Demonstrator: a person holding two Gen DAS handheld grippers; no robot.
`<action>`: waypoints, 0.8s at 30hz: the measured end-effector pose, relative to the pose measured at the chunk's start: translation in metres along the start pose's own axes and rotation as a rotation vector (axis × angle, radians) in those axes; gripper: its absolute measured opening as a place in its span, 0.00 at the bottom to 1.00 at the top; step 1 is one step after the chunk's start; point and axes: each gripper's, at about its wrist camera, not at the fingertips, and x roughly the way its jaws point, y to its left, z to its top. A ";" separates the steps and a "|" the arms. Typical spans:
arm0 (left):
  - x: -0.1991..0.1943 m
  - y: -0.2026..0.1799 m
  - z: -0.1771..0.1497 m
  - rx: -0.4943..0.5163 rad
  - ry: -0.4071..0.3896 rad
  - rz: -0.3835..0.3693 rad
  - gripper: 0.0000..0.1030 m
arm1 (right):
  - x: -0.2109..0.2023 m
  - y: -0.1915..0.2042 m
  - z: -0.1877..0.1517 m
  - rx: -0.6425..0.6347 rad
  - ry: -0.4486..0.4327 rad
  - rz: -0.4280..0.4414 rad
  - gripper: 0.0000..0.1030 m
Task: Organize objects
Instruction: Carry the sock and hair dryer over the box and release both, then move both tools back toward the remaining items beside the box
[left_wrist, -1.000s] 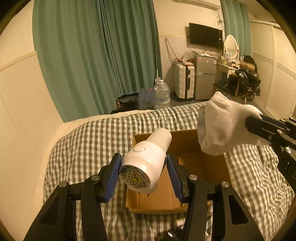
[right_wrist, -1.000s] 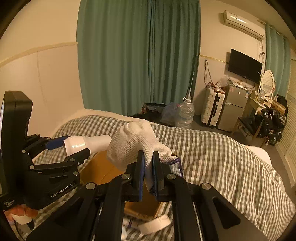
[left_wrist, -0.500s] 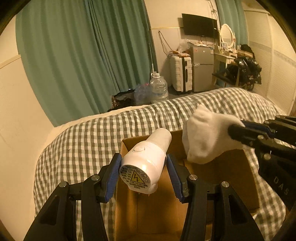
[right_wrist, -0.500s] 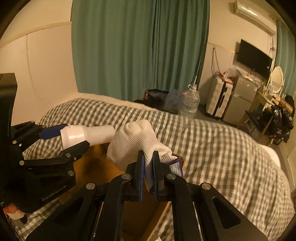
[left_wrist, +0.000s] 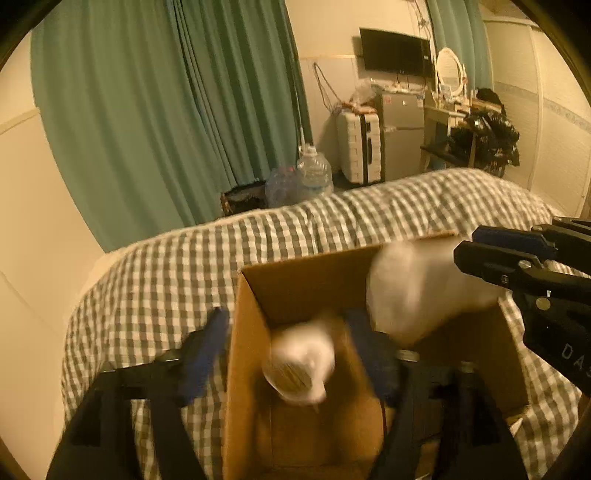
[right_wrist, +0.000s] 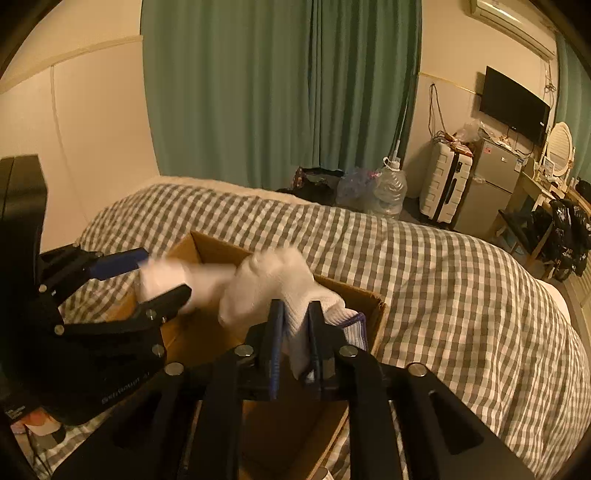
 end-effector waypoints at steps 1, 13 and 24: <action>-0.007 0.001 0.000 -0.003 -0.012 0.000 0.88 | -0.005 0.000 0.002 0.008 -0.012 -0.001 0.24; -0.100 0.020 0.013 -0.062 -0.102 0.064 1.00 | -0.121 -0.005 0.028 0.076 -0.184 -0.018 0.86; -0.177 0.024 0.006 -0.077 -0.170 0.089 1.00 | -0.224 0.007 0.024 0.076 -0.239 -0.054 0.92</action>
